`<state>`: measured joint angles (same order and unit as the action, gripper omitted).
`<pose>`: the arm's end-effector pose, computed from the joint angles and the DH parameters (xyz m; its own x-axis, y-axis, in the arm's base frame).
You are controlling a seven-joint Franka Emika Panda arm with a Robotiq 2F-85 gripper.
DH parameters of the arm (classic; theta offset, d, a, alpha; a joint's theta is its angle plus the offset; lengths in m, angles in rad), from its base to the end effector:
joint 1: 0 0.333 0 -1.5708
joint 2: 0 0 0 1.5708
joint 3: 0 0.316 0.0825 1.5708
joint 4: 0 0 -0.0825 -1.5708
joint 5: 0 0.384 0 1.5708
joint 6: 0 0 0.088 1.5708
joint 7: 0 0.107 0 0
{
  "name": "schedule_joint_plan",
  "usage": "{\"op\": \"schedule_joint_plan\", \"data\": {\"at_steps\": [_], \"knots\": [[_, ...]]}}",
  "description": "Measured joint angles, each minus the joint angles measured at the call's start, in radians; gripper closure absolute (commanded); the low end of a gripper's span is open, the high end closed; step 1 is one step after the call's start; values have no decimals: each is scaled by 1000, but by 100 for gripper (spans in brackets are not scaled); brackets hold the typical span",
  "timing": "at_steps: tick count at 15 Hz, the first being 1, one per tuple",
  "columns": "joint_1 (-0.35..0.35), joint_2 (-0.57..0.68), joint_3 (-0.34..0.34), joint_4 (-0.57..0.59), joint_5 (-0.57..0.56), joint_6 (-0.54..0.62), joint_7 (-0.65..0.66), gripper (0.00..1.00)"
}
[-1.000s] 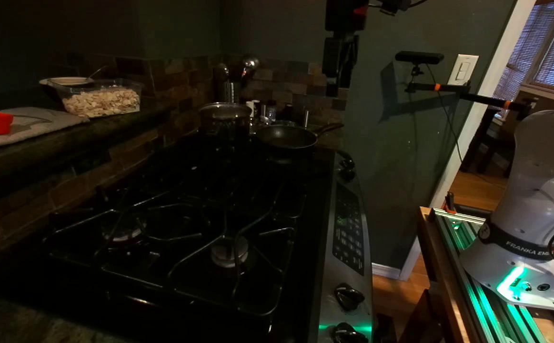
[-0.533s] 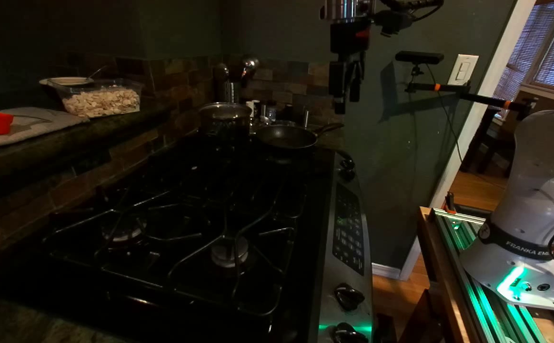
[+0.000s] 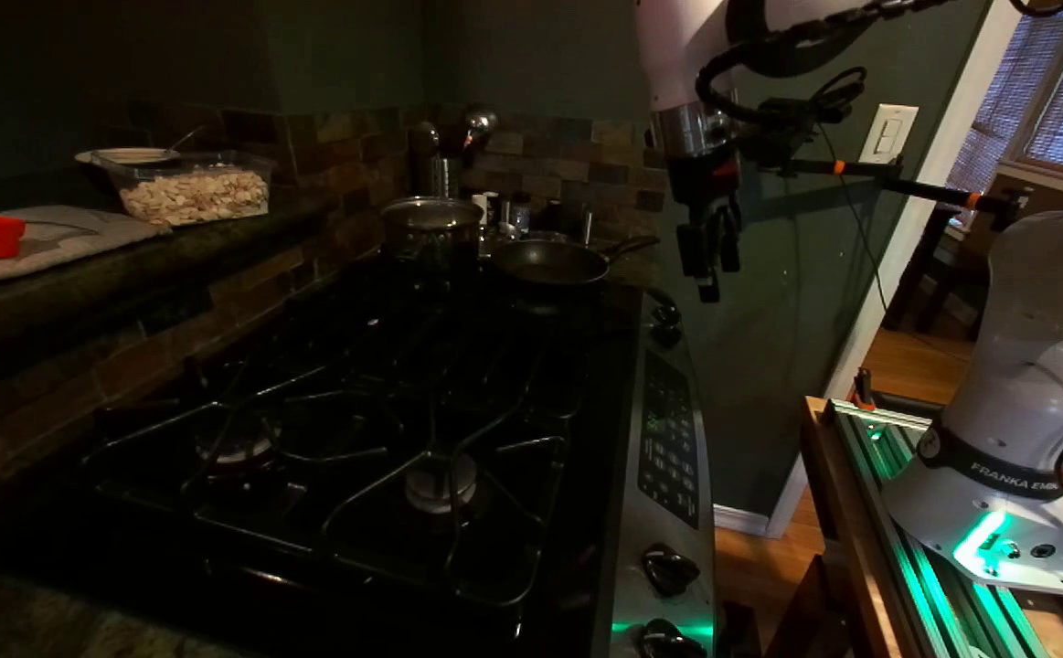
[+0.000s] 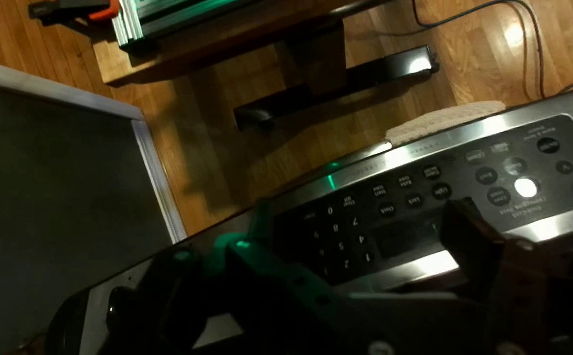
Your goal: Press a button on the stove.
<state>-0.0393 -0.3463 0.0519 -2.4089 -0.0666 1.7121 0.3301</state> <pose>0.3939 -0.0010 0.4190 0.9014 -0.3113 -0.3009 -0.2656 -0.9464 0.1836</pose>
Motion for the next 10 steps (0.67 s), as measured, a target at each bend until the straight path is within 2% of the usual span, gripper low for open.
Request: {"op": "schedule_joint_plan", "data": {"at_steps": [5,6,8,10], "knots": [[0,5,-8,-122,35,182,-2,82],[1,8,-8,-143,50,225,-5,64],[2,21,-19,-166,117,257,-30,80],[2,30,-31,-166,135,260,-42,82]]}}
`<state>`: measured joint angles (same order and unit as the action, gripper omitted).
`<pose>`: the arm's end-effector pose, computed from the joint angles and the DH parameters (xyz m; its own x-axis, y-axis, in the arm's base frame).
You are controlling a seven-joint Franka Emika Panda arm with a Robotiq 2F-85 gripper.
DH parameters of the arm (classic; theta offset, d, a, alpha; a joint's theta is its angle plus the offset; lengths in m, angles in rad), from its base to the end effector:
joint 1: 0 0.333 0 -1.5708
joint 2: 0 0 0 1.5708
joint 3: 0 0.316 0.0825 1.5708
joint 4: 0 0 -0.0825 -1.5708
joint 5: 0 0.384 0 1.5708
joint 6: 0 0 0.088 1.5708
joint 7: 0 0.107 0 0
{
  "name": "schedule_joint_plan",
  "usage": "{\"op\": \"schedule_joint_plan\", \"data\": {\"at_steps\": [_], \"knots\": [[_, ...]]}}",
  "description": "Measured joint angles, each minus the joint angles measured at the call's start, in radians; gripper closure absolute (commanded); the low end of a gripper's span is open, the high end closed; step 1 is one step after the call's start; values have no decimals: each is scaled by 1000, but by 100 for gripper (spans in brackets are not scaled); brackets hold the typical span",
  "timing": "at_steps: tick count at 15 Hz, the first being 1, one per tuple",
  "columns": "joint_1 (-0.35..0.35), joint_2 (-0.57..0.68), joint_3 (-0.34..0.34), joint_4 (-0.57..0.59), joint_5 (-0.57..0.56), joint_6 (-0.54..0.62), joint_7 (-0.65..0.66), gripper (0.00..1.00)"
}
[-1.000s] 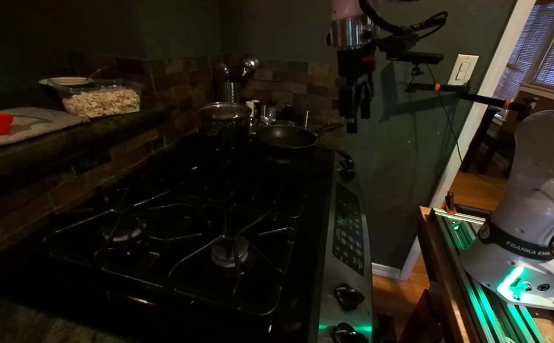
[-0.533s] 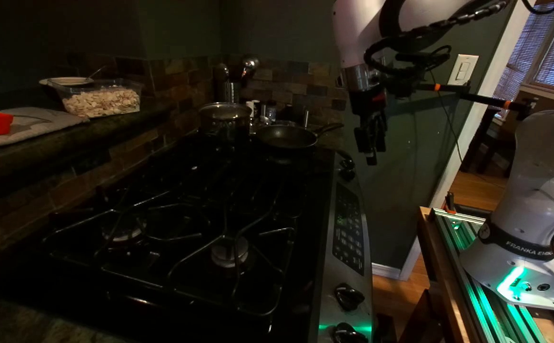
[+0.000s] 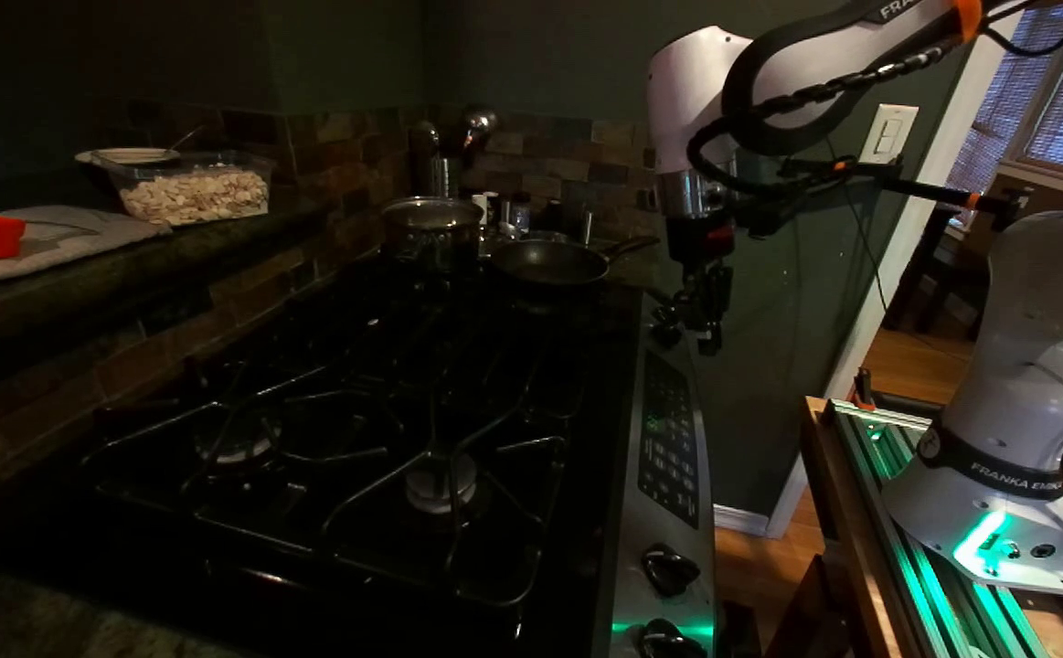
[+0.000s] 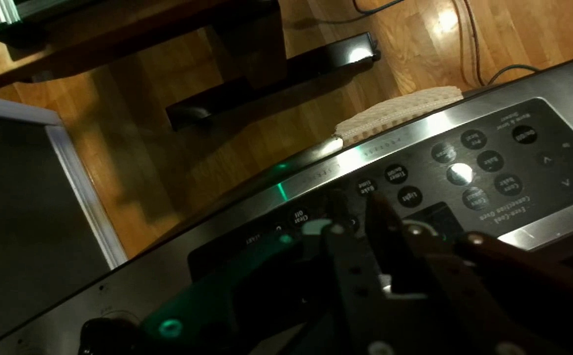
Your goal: Press a button on the stove.
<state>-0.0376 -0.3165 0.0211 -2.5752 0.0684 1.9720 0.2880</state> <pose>0.3834 -0.0022 0.3515 0.9012 -0.3267 -0.2848 -0.3305 -0.9431 0.0361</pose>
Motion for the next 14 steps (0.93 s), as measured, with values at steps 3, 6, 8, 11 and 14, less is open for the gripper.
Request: {"op": "schedule_joint_plan", "data": {"at_steps": [3,6,8,11,14], "knots": [[0,1,-3,0,2,0,-1,97],[0,9,-1,-1,1,4,-9,100],[3,33,1,-12,1,21,-24,100],[6,83,2,-36,0,76,-52,100],[9,130,2,-60,0,158,-90,100]]}}
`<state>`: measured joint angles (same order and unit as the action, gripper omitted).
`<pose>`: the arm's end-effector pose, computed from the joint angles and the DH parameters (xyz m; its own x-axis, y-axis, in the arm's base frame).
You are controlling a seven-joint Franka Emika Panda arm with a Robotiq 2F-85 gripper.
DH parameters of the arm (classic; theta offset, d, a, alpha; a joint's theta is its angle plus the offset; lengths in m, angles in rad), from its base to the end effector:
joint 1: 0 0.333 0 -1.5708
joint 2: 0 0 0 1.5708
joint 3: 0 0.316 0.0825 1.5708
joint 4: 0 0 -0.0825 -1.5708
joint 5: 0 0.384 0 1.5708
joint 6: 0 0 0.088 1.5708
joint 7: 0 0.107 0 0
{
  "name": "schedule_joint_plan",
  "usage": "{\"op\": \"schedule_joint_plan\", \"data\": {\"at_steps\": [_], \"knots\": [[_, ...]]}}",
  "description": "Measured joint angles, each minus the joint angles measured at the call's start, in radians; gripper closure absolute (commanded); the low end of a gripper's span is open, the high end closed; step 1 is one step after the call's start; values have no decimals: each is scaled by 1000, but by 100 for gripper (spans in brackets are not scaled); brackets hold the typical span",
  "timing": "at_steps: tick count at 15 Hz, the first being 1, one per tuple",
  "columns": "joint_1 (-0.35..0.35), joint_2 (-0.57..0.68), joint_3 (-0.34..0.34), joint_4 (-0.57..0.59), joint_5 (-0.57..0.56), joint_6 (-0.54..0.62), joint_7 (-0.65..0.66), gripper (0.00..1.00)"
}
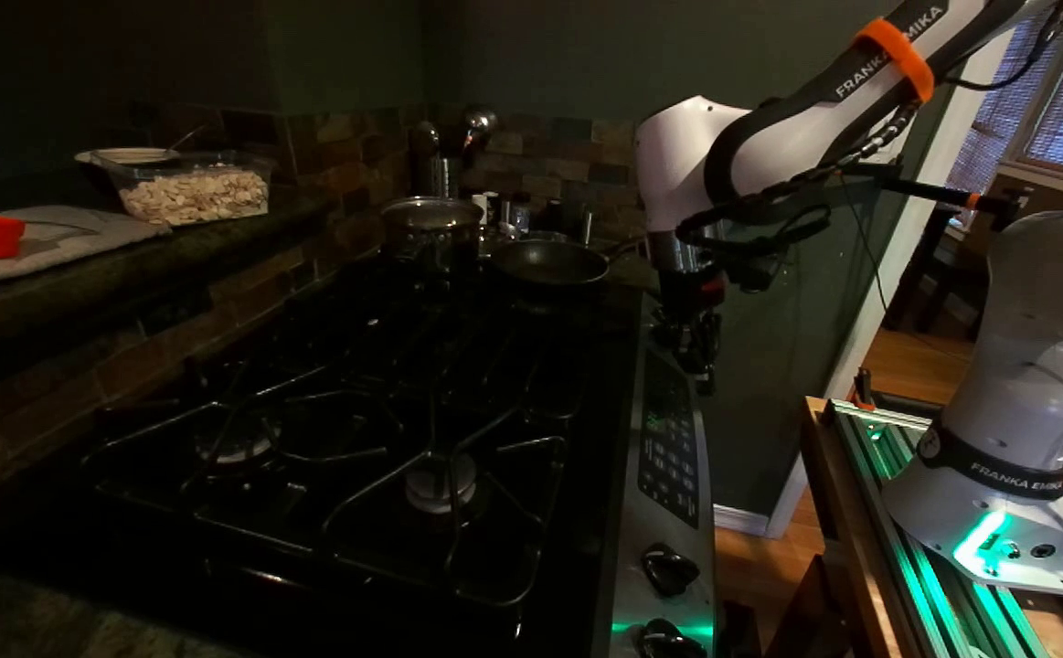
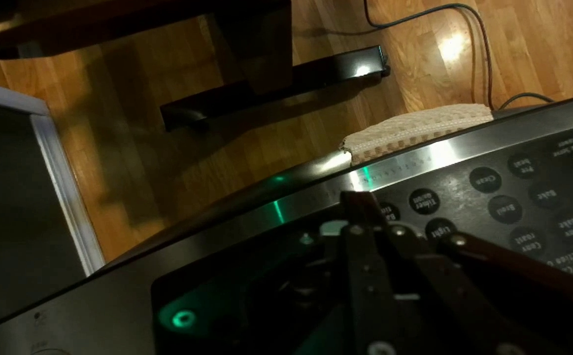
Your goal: Press a button on the stove.
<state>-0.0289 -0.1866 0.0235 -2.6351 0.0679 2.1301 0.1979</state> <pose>0.3814 0.0006 0.2870 0.9186 -0.2382 -0.3153 -0.2434 -0.9697 0.0234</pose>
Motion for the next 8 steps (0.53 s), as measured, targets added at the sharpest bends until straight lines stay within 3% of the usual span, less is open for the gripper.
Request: {"op": "schedule_joint_plan", "data": {"at_steps": [4,8], "knots": [[3,54,0,-19,-32,95,-22,100],[1,95,-1,-20,-142,135,-11,100]]}}
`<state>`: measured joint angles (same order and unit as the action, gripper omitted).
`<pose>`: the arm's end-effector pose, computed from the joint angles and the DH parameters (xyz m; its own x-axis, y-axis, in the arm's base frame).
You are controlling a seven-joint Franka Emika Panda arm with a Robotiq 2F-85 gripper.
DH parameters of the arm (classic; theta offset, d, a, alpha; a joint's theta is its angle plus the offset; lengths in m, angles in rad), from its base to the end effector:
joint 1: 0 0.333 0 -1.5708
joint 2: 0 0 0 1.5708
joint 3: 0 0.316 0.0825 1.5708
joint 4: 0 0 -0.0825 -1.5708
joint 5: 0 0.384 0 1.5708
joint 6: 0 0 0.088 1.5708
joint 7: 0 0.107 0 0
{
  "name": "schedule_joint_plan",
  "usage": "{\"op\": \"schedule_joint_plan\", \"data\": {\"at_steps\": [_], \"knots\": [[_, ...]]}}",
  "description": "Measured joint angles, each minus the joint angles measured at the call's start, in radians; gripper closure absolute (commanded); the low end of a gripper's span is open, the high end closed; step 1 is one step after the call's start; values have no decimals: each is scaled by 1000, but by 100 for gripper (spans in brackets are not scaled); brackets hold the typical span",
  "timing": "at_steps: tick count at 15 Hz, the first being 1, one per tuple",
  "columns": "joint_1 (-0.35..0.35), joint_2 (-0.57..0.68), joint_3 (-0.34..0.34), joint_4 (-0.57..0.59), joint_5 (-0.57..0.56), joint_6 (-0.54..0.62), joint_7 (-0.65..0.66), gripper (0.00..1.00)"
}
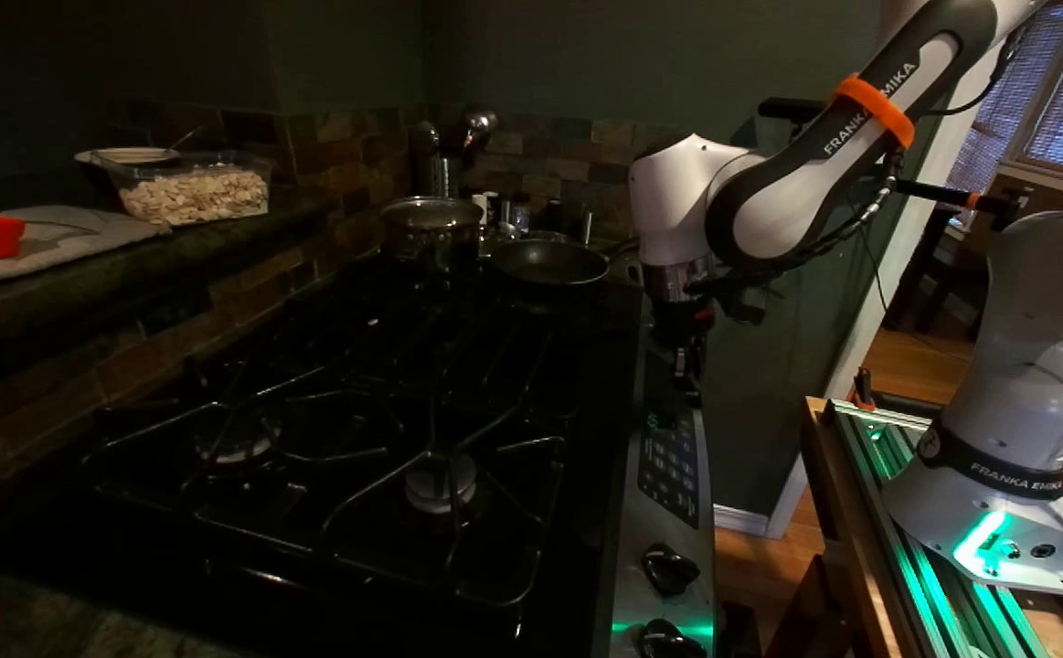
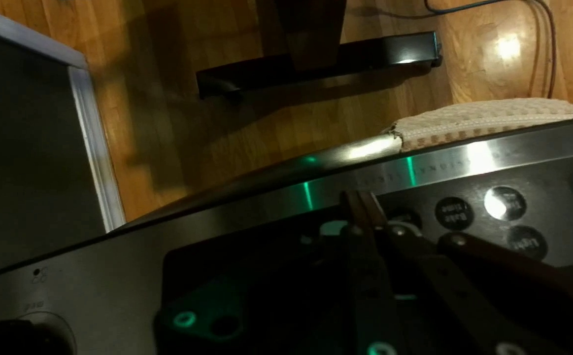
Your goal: Press a button on the stove.
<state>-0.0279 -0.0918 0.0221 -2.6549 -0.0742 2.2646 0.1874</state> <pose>0.3849 -0.0044 0.2507 0.9483 -0.1454 -0.2821 -0.1226 -0.9877 0.0968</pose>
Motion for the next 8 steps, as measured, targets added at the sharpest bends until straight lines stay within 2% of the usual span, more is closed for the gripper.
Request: {"op": "schedule_joint_plan", "data": {"at_steps": [4,8], "knots": [[0,26,-1,0,-73,17,11,100],[0,43,-2,0,-92,42,12,100]]}}
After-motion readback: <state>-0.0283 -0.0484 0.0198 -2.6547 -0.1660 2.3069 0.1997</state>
